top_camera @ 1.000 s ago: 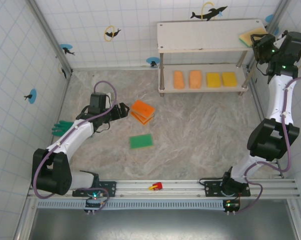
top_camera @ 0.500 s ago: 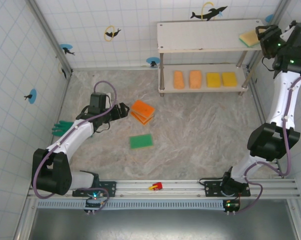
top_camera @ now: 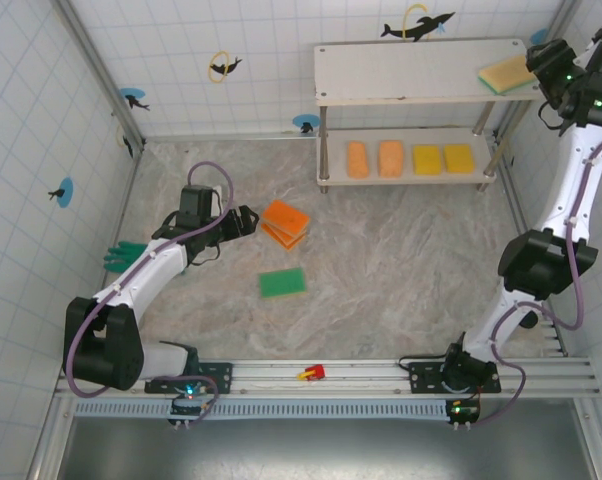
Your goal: Place and organize the cleaning sponges onto the shelf
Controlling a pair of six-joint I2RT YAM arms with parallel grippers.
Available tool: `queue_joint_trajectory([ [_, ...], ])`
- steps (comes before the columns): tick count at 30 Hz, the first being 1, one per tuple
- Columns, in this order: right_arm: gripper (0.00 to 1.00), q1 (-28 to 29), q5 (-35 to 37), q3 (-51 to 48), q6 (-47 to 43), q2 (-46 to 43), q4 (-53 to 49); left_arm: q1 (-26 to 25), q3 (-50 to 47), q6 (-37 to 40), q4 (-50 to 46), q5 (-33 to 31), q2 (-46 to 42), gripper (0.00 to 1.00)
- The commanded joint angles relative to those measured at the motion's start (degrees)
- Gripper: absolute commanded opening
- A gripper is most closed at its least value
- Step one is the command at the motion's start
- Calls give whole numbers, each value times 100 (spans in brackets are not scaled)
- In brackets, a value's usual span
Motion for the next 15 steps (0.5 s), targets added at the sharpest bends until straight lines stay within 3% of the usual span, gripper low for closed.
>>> queue_joint_trajectory([
  [1,78,156,-213,152,-96,117,535,36,-38,-30,-8,-9,-129,97],
  [15,76,408,-161,386,203,569,1207,43,-40,-16,-70,-72,-119,97],
])
